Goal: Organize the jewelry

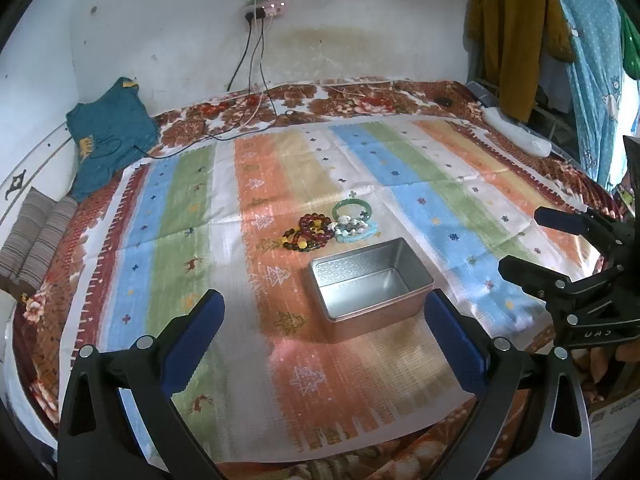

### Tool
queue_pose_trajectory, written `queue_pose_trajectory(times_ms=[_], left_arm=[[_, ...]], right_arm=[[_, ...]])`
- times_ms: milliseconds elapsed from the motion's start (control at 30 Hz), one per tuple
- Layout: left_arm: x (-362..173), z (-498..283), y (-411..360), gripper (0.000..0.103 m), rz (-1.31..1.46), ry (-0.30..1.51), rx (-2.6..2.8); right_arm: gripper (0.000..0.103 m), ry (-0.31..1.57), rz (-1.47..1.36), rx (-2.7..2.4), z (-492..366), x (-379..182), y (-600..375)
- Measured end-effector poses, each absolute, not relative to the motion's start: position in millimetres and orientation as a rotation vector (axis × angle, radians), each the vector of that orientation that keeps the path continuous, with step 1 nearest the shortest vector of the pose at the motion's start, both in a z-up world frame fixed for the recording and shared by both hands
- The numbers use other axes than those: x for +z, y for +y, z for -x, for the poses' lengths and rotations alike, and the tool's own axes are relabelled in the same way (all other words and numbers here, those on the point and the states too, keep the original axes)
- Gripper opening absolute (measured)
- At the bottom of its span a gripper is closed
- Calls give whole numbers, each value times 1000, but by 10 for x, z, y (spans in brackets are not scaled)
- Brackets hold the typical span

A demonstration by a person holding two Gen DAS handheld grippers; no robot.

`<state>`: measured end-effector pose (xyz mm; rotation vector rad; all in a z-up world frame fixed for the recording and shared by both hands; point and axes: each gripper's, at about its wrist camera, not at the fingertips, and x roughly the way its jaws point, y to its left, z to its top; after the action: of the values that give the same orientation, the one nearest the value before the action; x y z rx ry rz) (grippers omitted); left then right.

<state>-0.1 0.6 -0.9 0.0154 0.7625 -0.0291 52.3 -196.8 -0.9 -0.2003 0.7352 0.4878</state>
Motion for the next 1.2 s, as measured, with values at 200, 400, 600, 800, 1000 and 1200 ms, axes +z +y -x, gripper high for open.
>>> queue_pose_trajectory(times_ms=[200, 400, 600, 800, 1000, 1200], left_arm=[[-25, -7, 22, 97, -9, 769, -15], [-24, -18, 33, 97, -4, 772, -9], [-35, -13, 37, 97, -5, 772, -9], [-58, -10, 47, 97, 9, 777, -10], [-139, -47, 55, 97, 35, 813, -18], [-123, -108, 116, 97, 70, 829, -2]], right_arm=[[99, 740, 201, 486, -541, -13, -1967], [99, 741, 202, 483, -538, -23, -1965], [99, 742, 204, 484, -546, -17, -1965], [99, 743, 204, 484, -549, -22, -1962], [99, 753, 202, 469, -547, -69, -1977], [99, 786, 179, 472, -638, -146, -2009]])
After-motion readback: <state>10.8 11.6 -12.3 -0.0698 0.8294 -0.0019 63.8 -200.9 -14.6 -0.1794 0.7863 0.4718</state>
